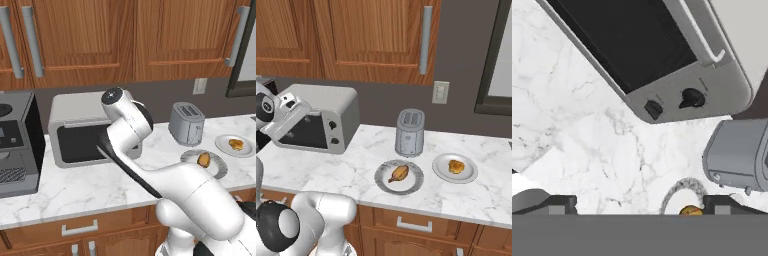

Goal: Open the toaster oven door. Place the bread on the bottom rack in the toaster oven and place the chicken drumstick on the top rack.

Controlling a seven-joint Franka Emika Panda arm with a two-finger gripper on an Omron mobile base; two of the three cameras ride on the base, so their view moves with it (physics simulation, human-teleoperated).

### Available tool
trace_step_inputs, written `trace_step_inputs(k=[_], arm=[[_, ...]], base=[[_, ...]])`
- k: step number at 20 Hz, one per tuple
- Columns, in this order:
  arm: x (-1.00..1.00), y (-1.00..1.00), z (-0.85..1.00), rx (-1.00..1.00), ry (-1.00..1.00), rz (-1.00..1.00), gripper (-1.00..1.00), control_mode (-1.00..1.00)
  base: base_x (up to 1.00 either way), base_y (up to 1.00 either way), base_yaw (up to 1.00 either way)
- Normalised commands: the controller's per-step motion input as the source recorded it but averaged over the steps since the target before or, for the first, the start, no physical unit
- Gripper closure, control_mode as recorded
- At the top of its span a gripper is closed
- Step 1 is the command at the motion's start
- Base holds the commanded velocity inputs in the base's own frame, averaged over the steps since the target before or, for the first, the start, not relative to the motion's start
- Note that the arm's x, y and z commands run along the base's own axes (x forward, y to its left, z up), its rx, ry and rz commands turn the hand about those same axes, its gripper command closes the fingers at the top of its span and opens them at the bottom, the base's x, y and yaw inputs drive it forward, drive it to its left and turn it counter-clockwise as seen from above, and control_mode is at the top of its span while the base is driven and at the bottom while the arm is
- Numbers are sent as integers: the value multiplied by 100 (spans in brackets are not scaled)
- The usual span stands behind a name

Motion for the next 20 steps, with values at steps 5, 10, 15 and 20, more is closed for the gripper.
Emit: trace_step_inputs(k=[5, 10, 15, 20], arm=[[21, 65, -9, -27, 8, 5, -100, -100], [10, 52, -3, -22, -6, 7, -100, -100], [22, 24, -7, -5, -10, 11, -100, -100], [29, 7, 0, 1, -1, 16, -100, -100]], base=[[0, 0, 0], [0, 0, 0], [0, 0, 0], [0, 0, 0]])
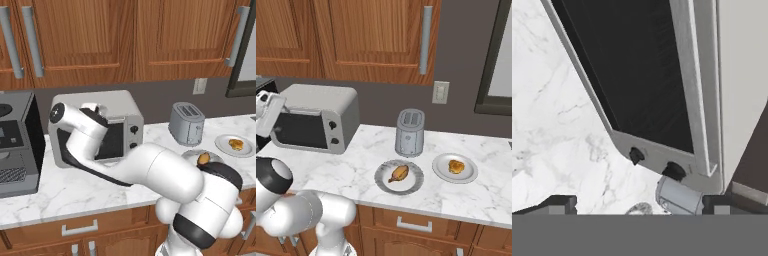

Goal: Open the toaster oven door. Place the bread on the bottom rack in the toaster oven and place the chicken drumstick on the top rack.

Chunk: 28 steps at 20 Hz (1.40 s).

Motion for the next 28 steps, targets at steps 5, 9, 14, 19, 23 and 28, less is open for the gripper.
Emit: trace_step_inputs(k=[5, 9, 14, 19, 23, 28], arm=[[36, 3, -4, 7, 3, 18, -100, -100], [39, 6, -16, 12, 2, 18, -100, -100], [28, 20, -26, 4, 1, 10, -100, -100], [15, 27, -28, 2, 0, 4, -100, -100], [19, 24, -13, 1, 0, 3, -100, -100], [16, 20, 0, 0, 0, 0, -100, -100]], base=[[0, 0, 0], [0, 0, 0], [0, 0, 0], [0, 0, 0], [0, 0, 0], [0, 0, 0]])
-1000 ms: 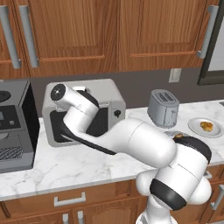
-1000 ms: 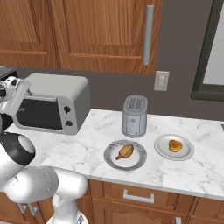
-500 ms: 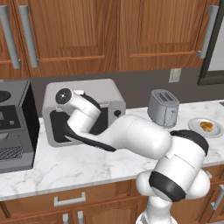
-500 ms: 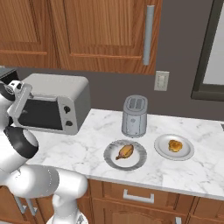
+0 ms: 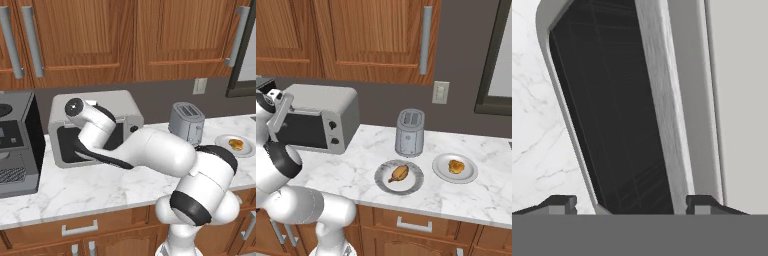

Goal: Open the toaster oven door. Place the bread on the bottom rack in the toaster oven and place the chicken drumstick on the top rack.

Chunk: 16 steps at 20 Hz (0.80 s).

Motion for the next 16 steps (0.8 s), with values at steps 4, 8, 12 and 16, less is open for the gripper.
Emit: trace_step_inputs(k=[4, 8, 12, 16], arm=[[12, 15, -10, 0, 0, 1, -100, -100], [7, 12, -22, 0, 0, 2, -100, -100], [12, 11, -17, 0, 0, 4, -100, -100], [17, 6, -21, 0, 8, 7, -100, -100]], base=[[0, 0, 0], [0, 0, 0], [0, 0, 0], [0, 0, 0]])
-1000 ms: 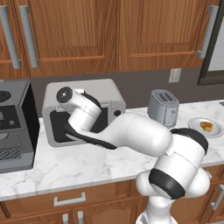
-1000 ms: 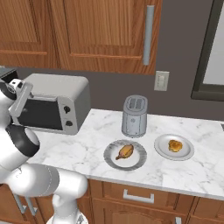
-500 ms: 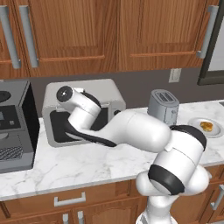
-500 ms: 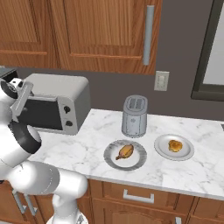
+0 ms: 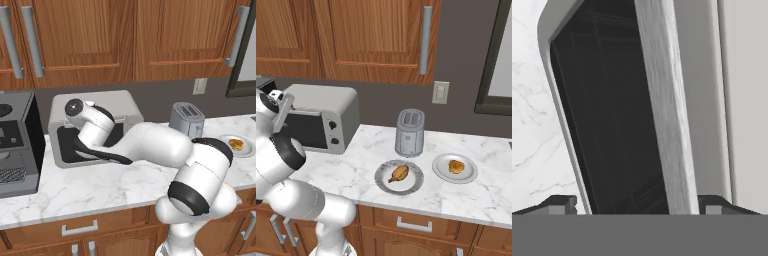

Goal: Open the toaster oven door. Place the bread on the bottom rack in the toaster oven and place the chicken drumstick on the top rack.

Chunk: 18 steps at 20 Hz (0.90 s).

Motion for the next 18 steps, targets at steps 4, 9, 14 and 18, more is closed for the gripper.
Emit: trace_step_inputs(k=[4, 9, 14, 18], arm=[[-2, 10, -42, 1, 18, 10, -100, -100], [-20, 15, -49, 2, 9, 7, -100, -100], [-33, 17, -59, 2, 3, 4, -100, -100], [-29, 17, -51, 6, 10, 2, -100, -100]], base=[[0, 0, 0], [0, 0, 0], [0, 0, 0], [0, 0, 0]])
